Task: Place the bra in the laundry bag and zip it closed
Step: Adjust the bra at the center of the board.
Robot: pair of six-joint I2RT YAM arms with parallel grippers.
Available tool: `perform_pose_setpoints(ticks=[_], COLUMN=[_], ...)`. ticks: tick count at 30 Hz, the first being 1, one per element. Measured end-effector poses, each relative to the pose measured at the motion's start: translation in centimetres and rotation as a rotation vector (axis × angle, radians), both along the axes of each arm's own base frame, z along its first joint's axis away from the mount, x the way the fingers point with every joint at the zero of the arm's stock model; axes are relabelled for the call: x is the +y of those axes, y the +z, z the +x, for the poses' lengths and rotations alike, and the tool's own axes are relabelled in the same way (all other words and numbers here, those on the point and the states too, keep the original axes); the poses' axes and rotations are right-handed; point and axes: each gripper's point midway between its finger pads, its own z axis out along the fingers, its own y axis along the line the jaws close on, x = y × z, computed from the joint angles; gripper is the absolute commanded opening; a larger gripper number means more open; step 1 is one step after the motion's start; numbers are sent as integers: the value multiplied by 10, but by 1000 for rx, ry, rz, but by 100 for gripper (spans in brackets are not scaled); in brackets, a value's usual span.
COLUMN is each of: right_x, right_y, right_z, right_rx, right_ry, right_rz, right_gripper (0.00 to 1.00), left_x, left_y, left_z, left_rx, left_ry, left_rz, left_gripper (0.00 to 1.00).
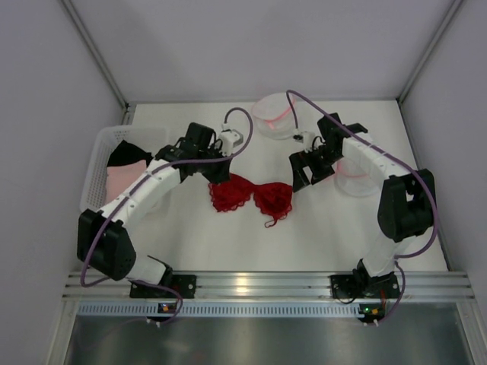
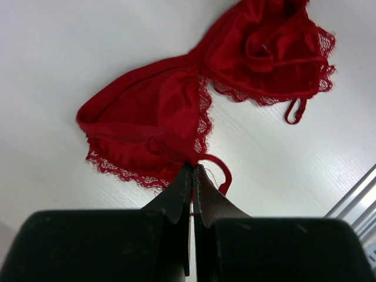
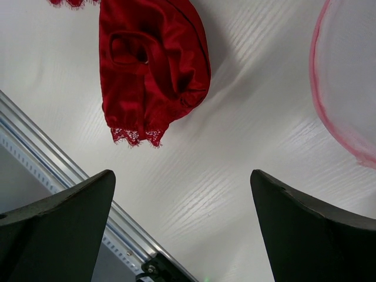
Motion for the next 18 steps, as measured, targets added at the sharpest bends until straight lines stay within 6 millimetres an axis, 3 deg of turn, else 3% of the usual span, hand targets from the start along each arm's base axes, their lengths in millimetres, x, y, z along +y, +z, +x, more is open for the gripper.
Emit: perform_pose_setpoints(ticks=[6, 13, 15, 18], right_x=[-2, -8, -10, -11], right_y=[-5, -16, -21, -25], right_z=[-7, -17, -21, -24], right_rx=[30, 86, 106, 121], right_ry=[-2, -31, -41, -49], right_rz=[5, 15, 14, 15], right_gripper=[99, 95, 93, 89], left_x=[-24, -40, -43, -44], left_y=[-60, -114, -124, -130], left_z=[-19, -10, -6, -4], left_rx=[190, 332, 351, 365], left_ry=[-44, -14, -4, 8], left_rz=[10, 22, 23, 24], left_gripper=[0, 0, 19, 38])
